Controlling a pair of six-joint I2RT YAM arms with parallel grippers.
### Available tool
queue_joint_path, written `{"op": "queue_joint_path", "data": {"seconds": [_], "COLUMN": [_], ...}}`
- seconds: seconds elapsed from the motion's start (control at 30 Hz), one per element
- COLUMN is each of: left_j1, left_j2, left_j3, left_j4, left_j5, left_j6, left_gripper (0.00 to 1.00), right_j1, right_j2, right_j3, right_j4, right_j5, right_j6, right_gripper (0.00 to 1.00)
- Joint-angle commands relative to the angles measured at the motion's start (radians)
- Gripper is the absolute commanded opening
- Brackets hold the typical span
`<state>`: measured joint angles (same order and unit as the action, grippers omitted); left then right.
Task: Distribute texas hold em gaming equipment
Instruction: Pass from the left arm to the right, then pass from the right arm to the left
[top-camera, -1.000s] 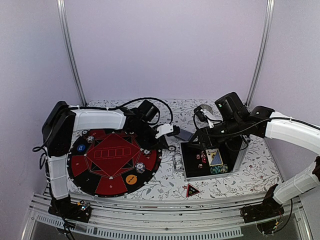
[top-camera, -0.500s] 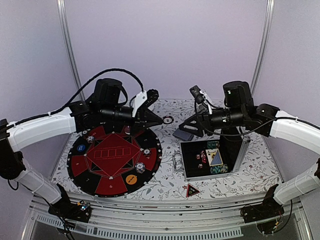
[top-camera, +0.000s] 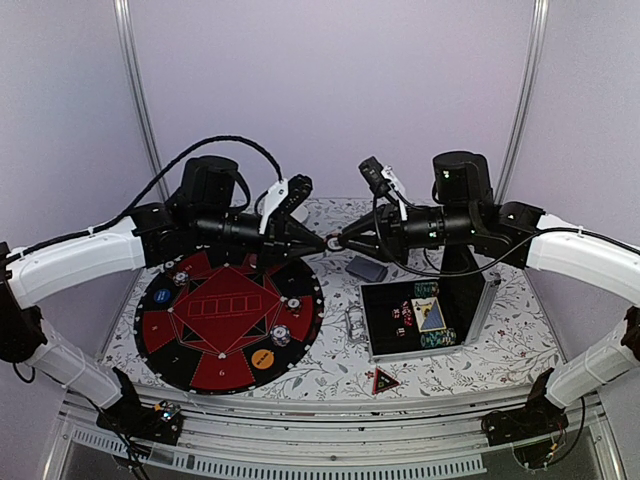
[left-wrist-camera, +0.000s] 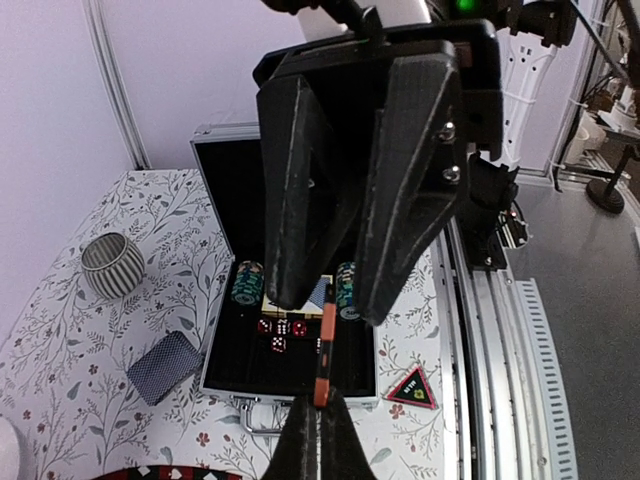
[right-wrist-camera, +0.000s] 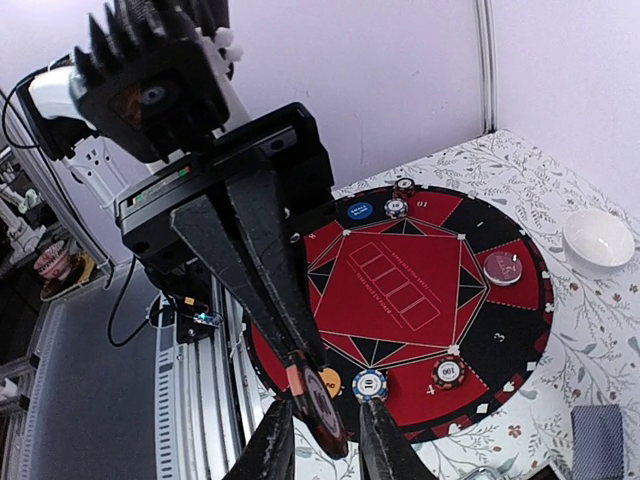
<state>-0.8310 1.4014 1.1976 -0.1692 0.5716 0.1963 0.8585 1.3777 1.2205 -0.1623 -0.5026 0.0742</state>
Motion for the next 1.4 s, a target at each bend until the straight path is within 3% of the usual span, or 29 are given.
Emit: {"op": "queue_joint_path", "data": {"seconds": [0.0,0.1,0.27,0.3,0.37,0.4,0.43,0.5,0.6,0.7,0.83,1.13,1.27,1.37], "left_j1": [-0.011,-0.012,-0.012,-0.014,-0.026,-0.041,-0.061,-0.129,-0.256,-0.282,-0.275,-0.255,-0.238,-0.226], "left_j2": [-0.027,-0.027,-0.030,-0.032,-0.045,-0.057,-0.070,-0.094,-0.074,-0.027,-0.006,0.097,0.101,0.097], "left_j3": [-0.012,-0.013,-0.019,-0.022,-0.041,-0.058,-0.082,-0.145,-0.188,-0.156,-0.132,-0.002,0.006,0.010], "left_j4": [0.014,0.016,0.018,0.019,0.033,0.045,0.065,0.108,0.185,0.232,0.253,0.079,0.067,0.051], "left_j5": [0.037,0.039,0.030,0.013,-0.072,-0.137,-0.252,-0.450,-0.774,-0.921,-0.894,-0.766,-0.741,-0.720], "left_j6": [-0.008,-0.009,-0.009,-0.009,-0.005,0.016,0.055,0.231,0.454,0.515,0.519,0.432,0.406,0.393], "left_gripper": [0.00,0.00,0.00,0.07,0.64,0.80,0.91,0.95,0.96,0.94,0.94,0.83,0.68,0.64], "right_j1": [0.004,0.005,0.002,-0.002,-0.034,-0.056,-0.080,-0.102,-0.103,-0.102,-0.097,-0.066,-0.062,-0.062], "right_j2": [0.007,0.008,-0.005,-0.003,0.008,0.017,0.021,0.030,0.044,0.051,0.060,0.096,0.102,0.101], "right_j3": [0.021,0.014,0.007,0.013,0.035,0.042,0.042,0.033,0.035,0.031,0.020,0.034,0.041,0.042], "right_j4": [0.024,0.018,0.007,-0.009,-0.051,-0.067,-0.078,-0.083,-0.084,-0.082,-0.082,-0.082,-0.082,-0.082], "right_j5": [0.016,0.021,0.041,0.059,0.061,0.043,0.019,-0.025,-0.062,-0.061,-0.062,-0.074,-0.075,-0.077], "right_j6": [-0.015,-0.014,0.008,0.027,0.098,0.151,0.195,0.305,0.362,0.395,0.413,0.411,0.407,0.407], "right_gripper": [0.21,0.06,0.02,0.02,0.02,0.02,0.02,0.02,0.02,0.02,0.02,0.02,0.02,0.02]}}
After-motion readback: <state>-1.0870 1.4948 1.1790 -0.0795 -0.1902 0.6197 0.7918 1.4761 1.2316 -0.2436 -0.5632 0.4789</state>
